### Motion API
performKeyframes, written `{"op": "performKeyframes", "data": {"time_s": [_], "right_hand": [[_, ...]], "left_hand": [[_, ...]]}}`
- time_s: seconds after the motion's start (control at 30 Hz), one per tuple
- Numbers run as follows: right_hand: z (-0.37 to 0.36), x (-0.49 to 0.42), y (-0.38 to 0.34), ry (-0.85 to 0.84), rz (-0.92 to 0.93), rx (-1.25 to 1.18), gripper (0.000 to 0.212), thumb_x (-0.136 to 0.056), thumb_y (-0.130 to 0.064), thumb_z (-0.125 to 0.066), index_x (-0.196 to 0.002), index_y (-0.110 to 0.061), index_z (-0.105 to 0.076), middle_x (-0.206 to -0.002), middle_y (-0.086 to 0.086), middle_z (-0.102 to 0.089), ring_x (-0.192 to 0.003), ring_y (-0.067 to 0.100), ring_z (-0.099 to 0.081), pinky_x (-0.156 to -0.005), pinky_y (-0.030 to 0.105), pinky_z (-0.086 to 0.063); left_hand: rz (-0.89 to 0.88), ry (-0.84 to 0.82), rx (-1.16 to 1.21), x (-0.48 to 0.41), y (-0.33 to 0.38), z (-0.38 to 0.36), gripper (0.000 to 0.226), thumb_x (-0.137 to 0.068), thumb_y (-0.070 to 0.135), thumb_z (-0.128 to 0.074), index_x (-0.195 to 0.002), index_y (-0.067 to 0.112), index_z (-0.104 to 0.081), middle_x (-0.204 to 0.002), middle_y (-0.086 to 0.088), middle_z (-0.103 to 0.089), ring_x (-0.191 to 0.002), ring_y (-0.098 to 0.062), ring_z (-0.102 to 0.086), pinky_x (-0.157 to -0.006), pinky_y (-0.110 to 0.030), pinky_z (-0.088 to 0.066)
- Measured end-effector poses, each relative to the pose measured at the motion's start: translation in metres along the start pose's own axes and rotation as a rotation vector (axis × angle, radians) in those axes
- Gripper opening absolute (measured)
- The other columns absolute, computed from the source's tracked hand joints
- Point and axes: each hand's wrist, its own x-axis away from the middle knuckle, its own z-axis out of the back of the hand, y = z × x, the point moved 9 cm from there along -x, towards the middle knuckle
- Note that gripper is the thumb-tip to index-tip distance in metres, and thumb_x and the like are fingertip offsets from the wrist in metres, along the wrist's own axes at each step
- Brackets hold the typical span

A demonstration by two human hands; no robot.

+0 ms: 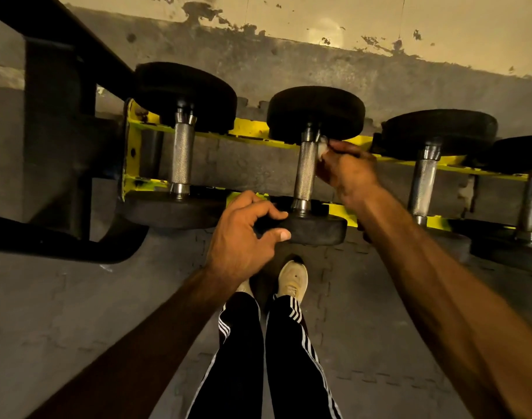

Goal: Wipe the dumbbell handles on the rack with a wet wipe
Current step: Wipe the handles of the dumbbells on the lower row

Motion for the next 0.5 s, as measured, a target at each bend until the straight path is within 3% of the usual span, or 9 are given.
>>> {"op": "performKeyframes", "data": {"time_s": [0.13, 0.23, 0.33, 0.5], "right_hand": [[0.014, 0.014, 0.027, -0.159, -0.118, 0.233, 0.022, -0.091, -0.004, -0.064, -0.107, -0.017, -0.071, -0.110, 0.009, -0.072, -0.092, 0.024, -0.073, -0.072, 0.034, -0.059], [0.007, -0.003, 0.017, -0.085, -0.098, 0.111, 0.022, -0.094, 0.001, -0.057, -0.100, -0.017, -0.067, -0.101, 0.006, -0.070, -0.084, 0.018, -0.070, -0.065, 0.028, -0.058], [-0.013, -0.022, 0.019, -0.100, -0.157, -0.052, 0.024, -0.097, 0.000, -0.049, -0.100, -0.019, -0.062, -0.092, 0.003, -0.069, -0.081, 0.015, -0.067, -0.065, 0.031, -0.055], [0.002, -0.002, 0.049, -0.211, -0.251, 0.093, 0.024, -0.100, -0.004, -0.043, -0.107, -0.013, -0.064, -0.092, 0.005, -0.066, -0.077, 0.014, -0.061, -0.060, 0.027, -0.056]], "left_hand": [[-0.002, 0.007, 0.007, -0.001, 0.000, 0.000, 0.027, -0.067, 0.025, -0.082, -0.092, 0.019, -0.076, -0.092, 0.008, -0.058, -0.090, -0.019, -0.061, -0.082, -0.045, -0.054], [0.000, 0.010, 0.019, -0.001, 0.000, -0.001, 0.026, -0.067, 0.024, -0.082, -0.091, 0.018, -0.076, -0.092, 0.006, -0.059, -0.090, -0.020, -0.061, -0.082, -0.044, -0.054], [0.002, -0.008, 0.008, -0.002, 0.001, 0.000, 0.027, -0.066, 0.026, -0.082, -0.091, 0.019, -0.077, -0.092, 0.010, -0.058, -0.090, -0.016, -0.061, -0.082, -0.039, -0.054], [-0.017, -0.048, 0.003, -0.007, 0.001, 0.000, 0.028, -0.064, 0.029, -0.083, -0.090, 0.020, -0.076, -0.089, 0.019, -0.054, -0.085, -0.010, -0.058, -0.078, -0.038, -0.054]]}}
